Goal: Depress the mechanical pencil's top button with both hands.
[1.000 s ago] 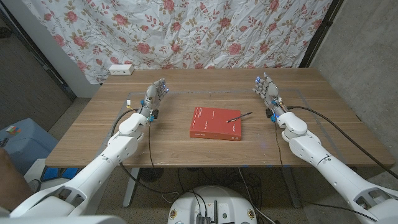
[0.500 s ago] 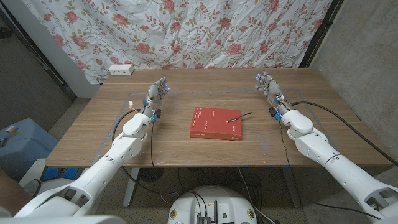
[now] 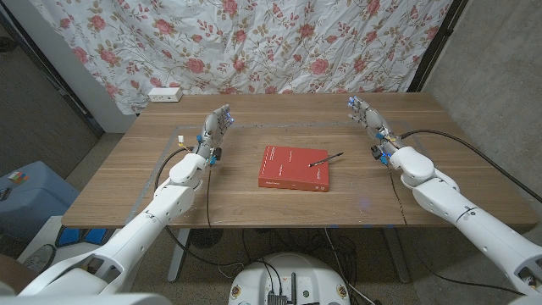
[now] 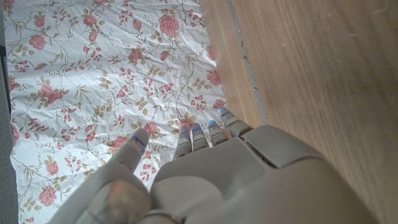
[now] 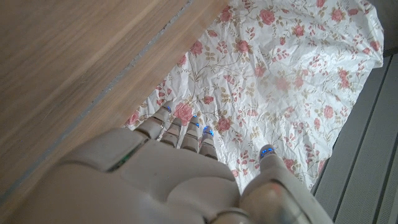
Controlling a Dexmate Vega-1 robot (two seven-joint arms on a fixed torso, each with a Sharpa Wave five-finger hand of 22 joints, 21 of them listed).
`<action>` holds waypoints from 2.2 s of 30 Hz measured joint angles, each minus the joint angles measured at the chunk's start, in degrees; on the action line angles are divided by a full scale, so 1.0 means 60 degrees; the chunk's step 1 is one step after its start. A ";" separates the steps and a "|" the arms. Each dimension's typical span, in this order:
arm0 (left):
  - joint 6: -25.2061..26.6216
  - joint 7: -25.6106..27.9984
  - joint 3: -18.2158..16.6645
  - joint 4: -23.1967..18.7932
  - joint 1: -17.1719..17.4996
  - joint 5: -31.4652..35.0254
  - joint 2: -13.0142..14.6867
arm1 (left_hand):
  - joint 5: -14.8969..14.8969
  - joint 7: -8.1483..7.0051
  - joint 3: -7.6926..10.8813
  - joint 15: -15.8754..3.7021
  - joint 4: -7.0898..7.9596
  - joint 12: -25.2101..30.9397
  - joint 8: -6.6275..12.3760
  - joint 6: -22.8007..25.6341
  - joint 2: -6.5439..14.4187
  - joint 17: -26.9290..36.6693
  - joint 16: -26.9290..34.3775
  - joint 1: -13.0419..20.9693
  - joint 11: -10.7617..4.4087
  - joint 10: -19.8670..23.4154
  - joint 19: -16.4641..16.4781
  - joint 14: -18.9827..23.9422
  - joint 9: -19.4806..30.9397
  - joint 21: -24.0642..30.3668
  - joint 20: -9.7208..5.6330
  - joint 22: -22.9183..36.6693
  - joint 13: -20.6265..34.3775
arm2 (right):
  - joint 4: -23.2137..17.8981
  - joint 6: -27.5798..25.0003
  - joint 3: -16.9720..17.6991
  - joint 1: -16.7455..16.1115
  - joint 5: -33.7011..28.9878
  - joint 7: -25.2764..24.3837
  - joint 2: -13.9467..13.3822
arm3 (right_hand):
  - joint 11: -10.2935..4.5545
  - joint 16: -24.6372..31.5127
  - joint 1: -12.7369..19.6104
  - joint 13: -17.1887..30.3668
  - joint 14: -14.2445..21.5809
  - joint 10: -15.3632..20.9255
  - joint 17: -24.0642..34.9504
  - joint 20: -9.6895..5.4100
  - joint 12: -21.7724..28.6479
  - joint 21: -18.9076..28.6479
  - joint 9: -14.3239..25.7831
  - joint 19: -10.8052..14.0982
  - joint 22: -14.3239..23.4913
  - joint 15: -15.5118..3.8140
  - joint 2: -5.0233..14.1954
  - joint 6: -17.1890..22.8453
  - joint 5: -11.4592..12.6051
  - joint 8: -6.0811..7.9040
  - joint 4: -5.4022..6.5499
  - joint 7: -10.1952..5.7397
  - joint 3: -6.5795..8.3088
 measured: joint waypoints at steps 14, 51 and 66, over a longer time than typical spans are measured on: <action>0.0124 -0.0369 -0.0014 0.0029 -0.0063 -0.0168 0.0179 | 0.0000 -0.0048 0.0038 0.0000 -0.0038 0.0000 0.0000 0.0047 -0.0001 0.0001 0.0000 0.0000 -0.0051 0.0050 -0.0001 0.0000 -0.0001 0.0000 0.0000 -0.0001 0.0001 | -0.0424 0.0178 -0.0211 0.0003 -0.1799 -0.0153 -0.0883 | -0.0185 -0.0036 0.0519 0.0005 -0.0365 -0.0186 -0.0043 0.0008 0.0000 0.0000 0.0000 -0.0408 0.0011 0.0079 -0.0011 -0.0400 -0.0047 -0.0024 -0.0446 -0.0186 0.0158; 0.0041 0.0833 0.0033 -0.0350 0.0379 0.0323 -0.0112 | 0.0000 -0.0098 0.0038 -0.0017 -0.0038 0.0000 -0.0001 0.0201 -0.0001 0.0024 0.0000 0.0000 -0.0087 0.0325 0.0101 0.0222 -0.0002 0.0000 0.0001 -0.0002 0.0003 | -0.2530 -0.1461 -0.0535 -0.0086 -0.5918 0.0212 -0.2814 | -0.0681 -0.0034 0.1487 0.0025 -0.1310 -0.0338 -0.0087 0.0585 0.0005 0.0000 0.0047 -0.1462 0.0023 0.0525 0.0020 -0.0677 -0.0358 0.0124 -0.1365 -0.0280 0.0578; 0.0180 0.1401 0.0032 -0.0774 0.0626 0.0644 -0.0001 | 0.0000 -0.0083 0.0077 0.0018 0.0001 0.0000 -0.0001 0.0288 -0.0001 0.0022 0.0000 0.0000 -0.0051 0.0391 0.0146 0.0258 -0.0002 0.0000 -0.0043 -0.0002 0.0003 | -0.3934 -0.2606 -0.0487 -0.0055 -0.6524 0.1278 -0.3478 | -0.0762 0.0149 0.3132 0.0074 -0.0983 0.0297 -0.0086 0.0981 0.0186 0.0112 0.0091 -0.1170 -0.0001 0.0751 -0.0336 -0.0156 0.0104 0.0404 -0.1633 -0.0590 0.1177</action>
